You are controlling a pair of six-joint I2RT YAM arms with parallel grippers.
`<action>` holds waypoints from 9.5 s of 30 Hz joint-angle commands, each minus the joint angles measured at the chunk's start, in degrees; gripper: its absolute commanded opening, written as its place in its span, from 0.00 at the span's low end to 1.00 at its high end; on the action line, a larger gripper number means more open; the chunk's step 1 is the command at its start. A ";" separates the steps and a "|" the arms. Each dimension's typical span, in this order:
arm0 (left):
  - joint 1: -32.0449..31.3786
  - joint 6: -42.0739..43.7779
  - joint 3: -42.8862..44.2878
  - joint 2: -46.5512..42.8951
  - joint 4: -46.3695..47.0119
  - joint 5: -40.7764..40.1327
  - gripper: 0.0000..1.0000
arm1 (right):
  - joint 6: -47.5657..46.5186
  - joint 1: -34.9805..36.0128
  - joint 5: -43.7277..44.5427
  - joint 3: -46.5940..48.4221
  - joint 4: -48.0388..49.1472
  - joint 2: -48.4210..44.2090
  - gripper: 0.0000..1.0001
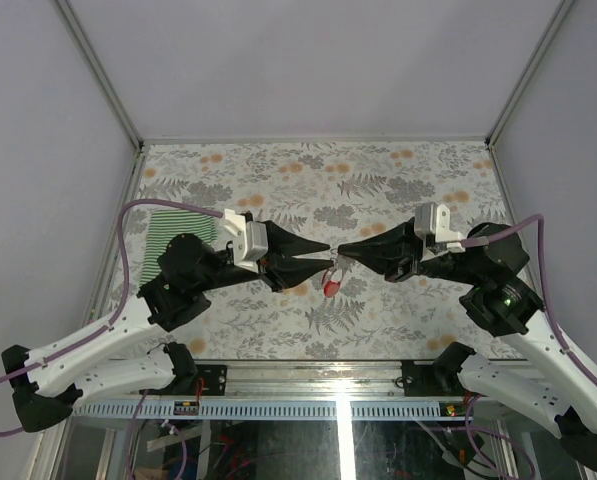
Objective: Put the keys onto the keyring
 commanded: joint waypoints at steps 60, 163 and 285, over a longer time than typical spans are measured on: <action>-0.12 22.02 3.33 -3.94 -5.68 10.55 0.00 | -17.81 0.20 -8.75 10.79 -15.37 -2.48 0.35; -15.36 43.87 11.96 -3.11 -17.91 -13.21 0.26 | -22.42 0.29 -10.71 0.87 5.63 0.05 0.00; -15.31 27.04 47.47 19.44 -65.37 -18.09 0.00 | -26.47 0.27 -13.92 8.16 -17.19 2.06 0.31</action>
